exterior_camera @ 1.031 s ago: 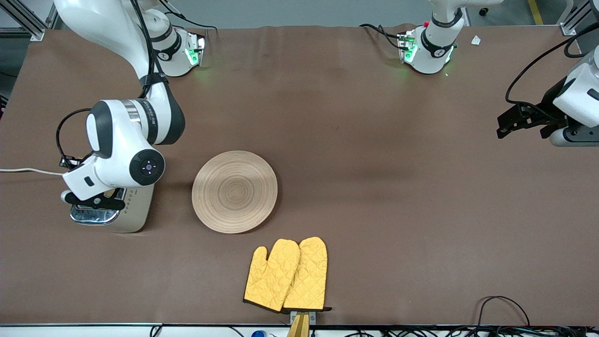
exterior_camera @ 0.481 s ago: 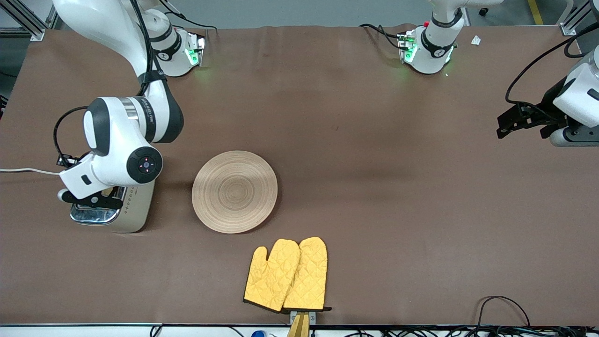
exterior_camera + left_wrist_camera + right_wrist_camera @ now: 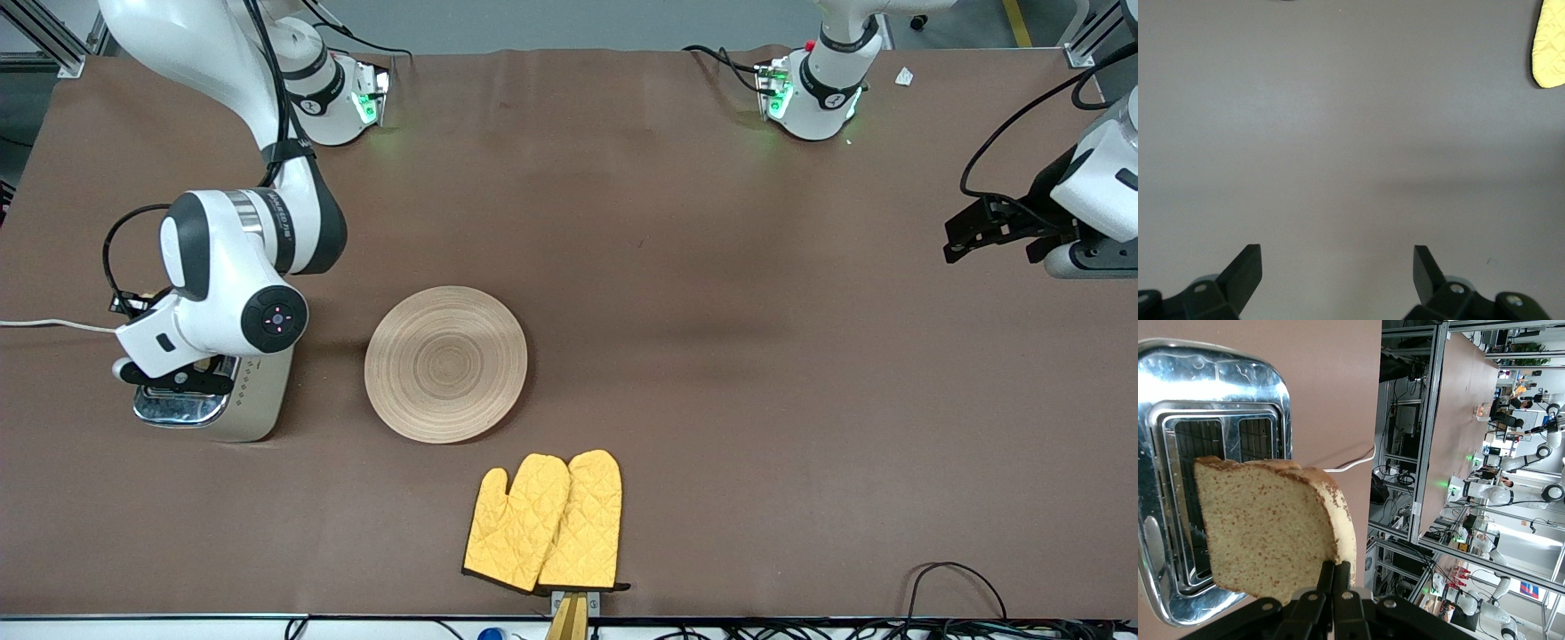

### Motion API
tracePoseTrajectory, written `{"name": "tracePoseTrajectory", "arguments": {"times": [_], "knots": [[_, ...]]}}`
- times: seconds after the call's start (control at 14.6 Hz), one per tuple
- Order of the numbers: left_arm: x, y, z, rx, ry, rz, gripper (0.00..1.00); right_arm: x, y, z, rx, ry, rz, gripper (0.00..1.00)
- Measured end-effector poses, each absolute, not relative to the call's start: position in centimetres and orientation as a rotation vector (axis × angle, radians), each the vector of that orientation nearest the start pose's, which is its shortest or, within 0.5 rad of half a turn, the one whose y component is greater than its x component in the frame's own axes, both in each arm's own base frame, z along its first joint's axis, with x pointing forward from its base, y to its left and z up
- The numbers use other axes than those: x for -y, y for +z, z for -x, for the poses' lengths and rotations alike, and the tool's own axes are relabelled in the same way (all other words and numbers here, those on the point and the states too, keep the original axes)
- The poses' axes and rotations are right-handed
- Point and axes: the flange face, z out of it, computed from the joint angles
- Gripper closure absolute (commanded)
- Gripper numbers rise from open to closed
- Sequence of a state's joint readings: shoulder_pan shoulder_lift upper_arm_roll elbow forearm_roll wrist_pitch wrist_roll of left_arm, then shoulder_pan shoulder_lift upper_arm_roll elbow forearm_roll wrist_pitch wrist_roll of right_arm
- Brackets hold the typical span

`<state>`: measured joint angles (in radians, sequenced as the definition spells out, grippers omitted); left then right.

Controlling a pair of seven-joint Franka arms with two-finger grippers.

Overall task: Move plate and put bread in toaster
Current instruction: 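Lower the bread slice into the toaster slot with the right gripper, then open the right gripper to release the bread in the slot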

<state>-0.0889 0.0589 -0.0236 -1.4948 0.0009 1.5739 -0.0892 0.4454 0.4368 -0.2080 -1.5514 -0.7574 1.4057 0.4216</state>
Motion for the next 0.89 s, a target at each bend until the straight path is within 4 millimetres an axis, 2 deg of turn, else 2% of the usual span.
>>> {"name": "tracePoseTrajectory", "arguments": {"times": [0.21,0.69,0.89], "knots": [[6.4,62.7,-57.0,-0.037,-0.032,3.144,0.00,-8.4,40.1,-61.8,0.080,-0.283,-2.143,1.00],[6.4,62.7,-57.0,-0.035,-0.032,3.144,0.00,-9.2,40.0,-62.7,0.037,-0.200,-2.187,1.00],[6.5,62.7,-57.0,0.023,-0.032,3.144,0.00,-9.2,40.0,-62.8,0.034,-0.190,-2.192,1.00]]}}
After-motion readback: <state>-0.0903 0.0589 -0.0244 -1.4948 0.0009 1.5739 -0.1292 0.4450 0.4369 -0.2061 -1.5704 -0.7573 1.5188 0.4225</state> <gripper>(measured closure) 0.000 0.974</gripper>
